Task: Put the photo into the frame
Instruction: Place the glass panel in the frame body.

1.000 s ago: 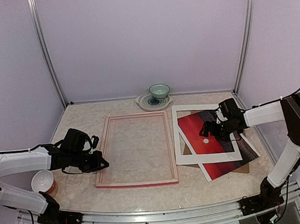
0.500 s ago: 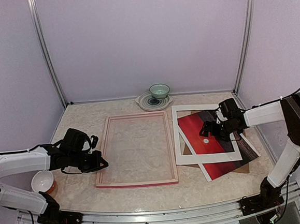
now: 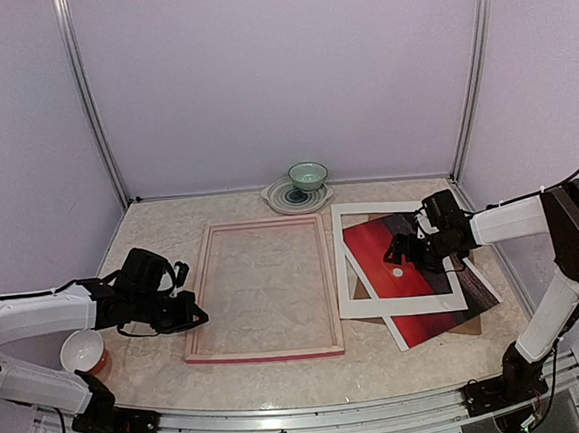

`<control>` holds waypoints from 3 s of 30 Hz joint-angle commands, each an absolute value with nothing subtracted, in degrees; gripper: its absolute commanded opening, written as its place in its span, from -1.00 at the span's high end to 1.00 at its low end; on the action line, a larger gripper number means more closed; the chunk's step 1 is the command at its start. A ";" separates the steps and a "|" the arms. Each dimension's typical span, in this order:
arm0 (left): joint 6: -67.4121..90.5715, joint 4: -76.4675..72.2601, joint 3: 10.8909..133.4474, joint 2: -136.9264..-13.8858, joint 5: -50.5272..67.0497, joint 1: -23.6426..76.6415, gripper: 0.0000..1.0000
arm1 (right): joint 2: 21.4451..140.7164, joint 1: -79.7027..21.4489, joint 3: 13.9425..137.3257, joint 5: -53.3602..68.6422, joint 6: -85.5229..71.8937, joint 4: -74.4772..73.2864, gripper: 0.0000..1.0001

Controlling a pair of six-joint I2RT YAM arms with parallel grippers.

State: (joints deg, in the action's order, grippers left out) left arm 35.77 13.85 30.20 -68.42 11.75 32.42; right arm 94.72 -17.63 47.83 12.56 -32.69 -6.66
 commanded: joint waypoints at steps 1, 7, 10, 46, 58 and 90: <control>35.67 13.52 31.14 -67.85 10.40 31.82 0.98 | 96.33 -18.37 46.32 13.30 -33.31 -8.47 -0.98; 35.86 13.90 31.25 -67.62 9.72 31.82 0.98 | 96.38 -18.45 46.31 13.26 -33.22 -8.48 -0.98; 35.86 13.96 31.25 -67.43 9.71 31.82 0.98 | 96.33 -18.46 46.32 13.25 -33.19 -8.51 -0.98; 36.47 13.89 30.74 -66.62 10.32 31.82 0.99 | 96.41 -18.52 46.91 13.23 -33.12 -8.94 -0.99; 36.47 13.89 30.60 -66.56 10.60 31.82 0.99 | 96.18 -18.62 46.98 13.03 -33.05 -9.16 -0.98; 37.09 13.90 30.08 -66.08 10.81 32.25 1.00 | 96.86 -18.63 46.41 13.23 -33.18 -8.50 -0.98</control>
State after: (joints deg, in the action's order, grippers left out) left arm 36.84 14.68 30.20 -67.37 11.33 32.42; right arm 94.94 -17.78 47.83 12.69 -32.69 -6.13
